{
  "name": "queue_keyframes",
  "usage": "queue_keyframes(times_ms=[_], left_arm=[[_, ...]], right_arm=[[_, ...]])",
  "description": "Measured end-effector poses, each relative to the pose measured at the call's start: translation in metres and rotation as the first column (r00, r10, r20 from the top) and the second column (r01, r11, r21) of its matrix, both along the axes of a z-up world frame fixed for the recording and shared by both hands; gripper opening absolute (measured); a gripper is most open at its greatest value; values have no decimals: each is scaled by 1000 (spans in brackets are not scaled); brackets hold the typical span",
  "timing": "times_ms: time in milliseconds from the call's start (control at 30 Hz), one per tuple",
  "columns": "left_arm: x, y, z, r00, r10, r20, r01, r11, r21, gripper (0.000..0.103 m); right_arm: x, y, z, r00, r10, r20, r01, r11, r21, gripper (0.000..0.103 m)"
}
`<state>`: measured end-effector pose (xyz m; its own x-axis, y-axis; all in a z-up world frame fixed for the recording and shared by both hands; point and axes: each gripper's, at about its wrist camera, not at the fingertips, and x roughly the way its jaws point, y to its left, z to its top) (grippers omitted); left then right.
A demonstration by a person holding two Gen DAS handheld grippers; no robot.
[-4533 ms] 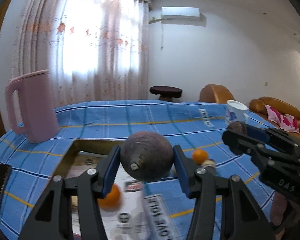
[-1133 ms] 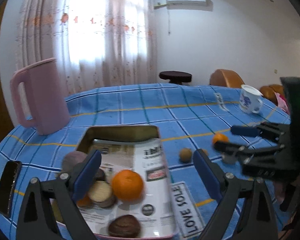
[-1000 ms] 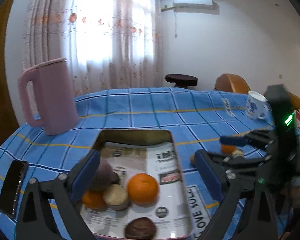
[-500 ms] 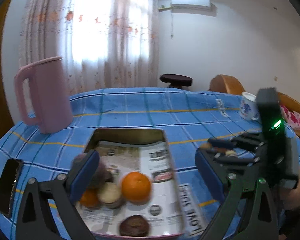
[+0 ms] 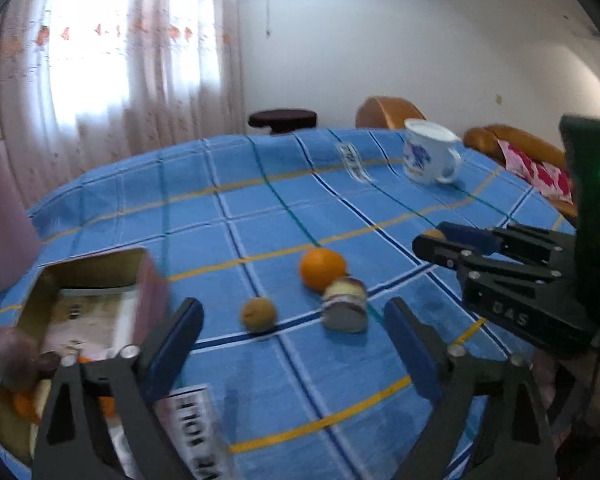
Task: Organize fruits
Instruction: 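Move both tools toward the kiwis and the brown-white cake on the cloth, then grasp the brown-white cake with left tool while right tool grasps a kiwi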
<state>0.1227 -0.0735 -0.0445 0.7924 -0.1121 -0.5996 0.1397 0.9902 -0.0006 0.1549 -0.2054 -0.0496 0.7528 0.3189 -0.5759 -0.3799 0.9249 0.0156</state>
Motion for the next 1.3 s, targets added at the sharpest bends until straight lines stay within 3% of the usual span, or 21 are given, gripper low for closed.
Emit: queue_keyframes(times_ms=[133,200,300,567,967,1300], left_arm=[[17,-17,-7,996,-53,-73,50,998,-32,73],[24,-23,-11,993,-64,-98,61,998,-29,71],[35,-29,-17,986,-77,-149,71,996,-46,56],[42,-32,-26,976,-87,-201,78,996,-52,37],[17,-26,-6,998,-53,-34,51,998,-37,37],[6,-24,2,999,-32,42,33,999,-26,37]], right_arm=[[2,-5,0,1000,3,-7,-3,1000,21,30],[1,-6,0,1000,6,-9,-6,1000,28,30],[1,-5,0,1000,6,-1,-6,999,32,30],[1,-7,0,1000,4,-3,-4,999,38,30],[-7,-10,5,999,10,47,-13,998,56,30],[-16,-12,10,995,22,93,-28,997,73,30]])
